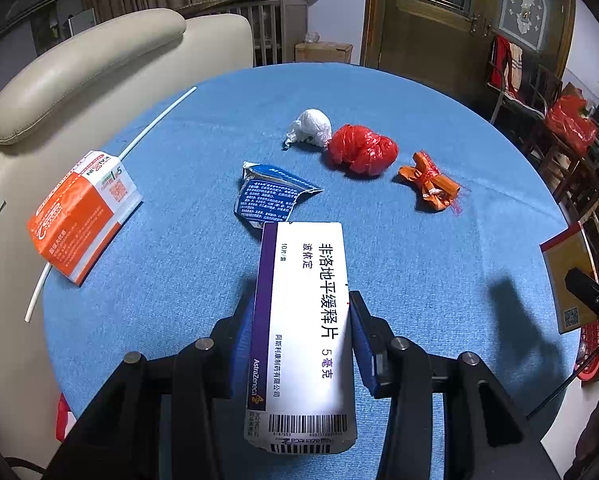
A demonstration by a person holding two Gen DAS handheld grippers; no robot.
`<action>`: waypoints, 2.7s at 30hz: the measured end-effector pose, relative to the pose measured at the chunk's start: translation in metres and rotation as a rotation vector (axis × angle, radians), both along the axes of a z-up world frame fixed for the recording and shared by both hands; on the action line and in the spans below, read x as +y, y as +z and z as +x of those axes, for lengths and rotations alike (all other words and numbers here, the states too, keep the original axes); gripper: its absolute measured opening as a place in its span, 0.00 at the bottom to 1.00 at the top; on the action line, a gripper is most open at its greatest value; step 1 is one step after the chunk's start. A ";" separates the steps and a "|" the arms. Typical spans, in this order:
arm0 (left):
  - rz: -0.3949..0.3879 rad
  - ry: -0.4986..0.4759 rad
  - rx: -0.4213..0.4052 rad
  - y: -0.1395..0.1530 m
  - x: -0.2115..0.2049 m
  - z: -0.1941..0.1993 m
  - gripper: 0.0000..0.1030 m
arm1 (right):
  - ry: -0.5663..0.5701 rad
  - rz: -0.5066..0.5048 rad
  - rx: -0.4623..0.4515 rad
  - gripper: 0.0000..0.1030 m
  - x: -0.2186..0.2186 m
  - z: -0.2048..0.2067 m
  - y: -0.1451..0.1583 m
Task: Collect trash
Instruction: 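Lift both medicine boxes and carry them toward the red wastebasket, then open both tools over the red wastebasket to drop the medicine boxes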
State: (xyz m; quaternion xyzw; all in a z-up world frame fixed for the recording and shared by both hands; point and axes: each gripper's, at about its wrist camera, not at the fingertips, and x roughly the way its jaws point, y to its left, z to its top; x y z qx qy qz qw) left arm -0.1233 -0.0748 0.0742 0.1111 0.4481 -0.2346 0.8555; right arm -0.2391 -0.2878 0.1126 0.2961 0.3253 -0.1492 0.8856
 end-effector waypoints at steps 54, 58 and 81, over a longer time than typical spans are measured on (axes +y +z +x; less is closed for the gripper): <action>0.056 -0.360 -0.056 0.023 -0.177 -0.115 0.45 | -0.509 -0.020 0.055 0.54 -0.177 -0.226 -0.019; 0.061 -0.385 -0.059 0.024 -0.187 -0.125 0.45 | -0.505 -0.026 0.072 0.54 -0.185 -0.225 -0.024; 0.069 -0.534 -0.054 0.024 -0.247 -0.176 0.45 | -0.576 0.007 0.077 0.79 -0.204 -0.238 -0.028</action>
